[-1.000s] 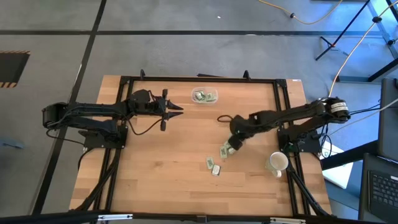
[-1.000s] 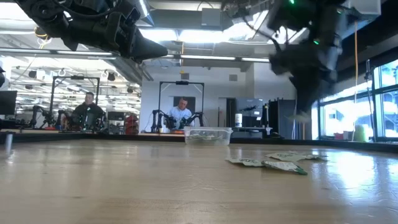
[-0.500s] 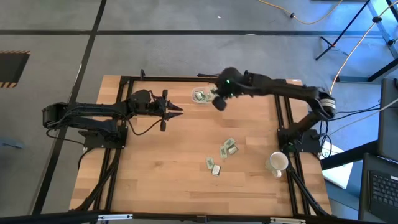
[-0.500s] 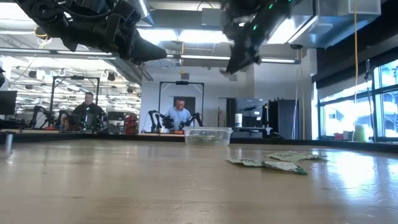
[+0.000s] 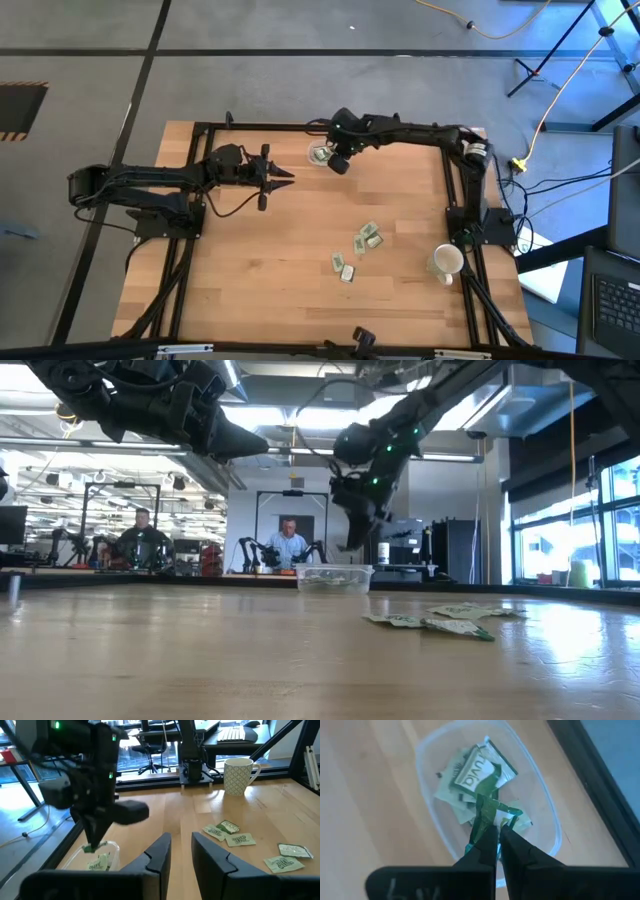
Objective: Pick and place items into bin
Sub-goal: Put the green stevia packet into the transparent bin, then put the white stevia packet into the transparent bin
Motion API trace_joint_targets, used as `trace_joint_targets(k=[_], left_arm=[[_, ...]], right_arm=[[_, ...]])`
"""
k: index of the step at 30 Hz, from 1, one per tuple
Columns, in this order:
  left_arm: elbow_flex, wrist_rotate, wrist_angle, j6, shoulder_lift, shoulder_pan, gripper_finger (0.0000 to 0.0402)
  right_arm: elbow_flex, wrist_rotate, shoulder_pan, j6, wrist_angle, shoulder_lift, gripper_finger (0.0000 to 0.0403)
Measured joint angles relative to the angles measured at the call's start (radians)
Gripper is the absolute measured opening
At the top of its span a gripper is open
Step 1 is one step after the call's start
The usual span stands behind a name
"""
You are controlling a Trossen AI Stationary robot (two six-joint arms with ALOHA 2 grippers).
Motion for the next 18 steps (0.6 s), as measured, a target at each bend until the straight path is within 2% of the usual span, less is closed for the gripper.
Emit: trace_joint_targets(k=[9, 18], left_arm=[[0.000, 0.000, -0.002, 0.000, 0.000, 0.000, 0.0070], [0.000, 0.000, -0.003, 0.000, 0.000, 0.000, 0.0070]], right_arm=[[0.002, 0.000, -0.017, 0.005, 0.015, 0.034, 0.0031], [0.005, 0.000, -0.017, 0.005, -0.015, 0.023, 0.0103]])
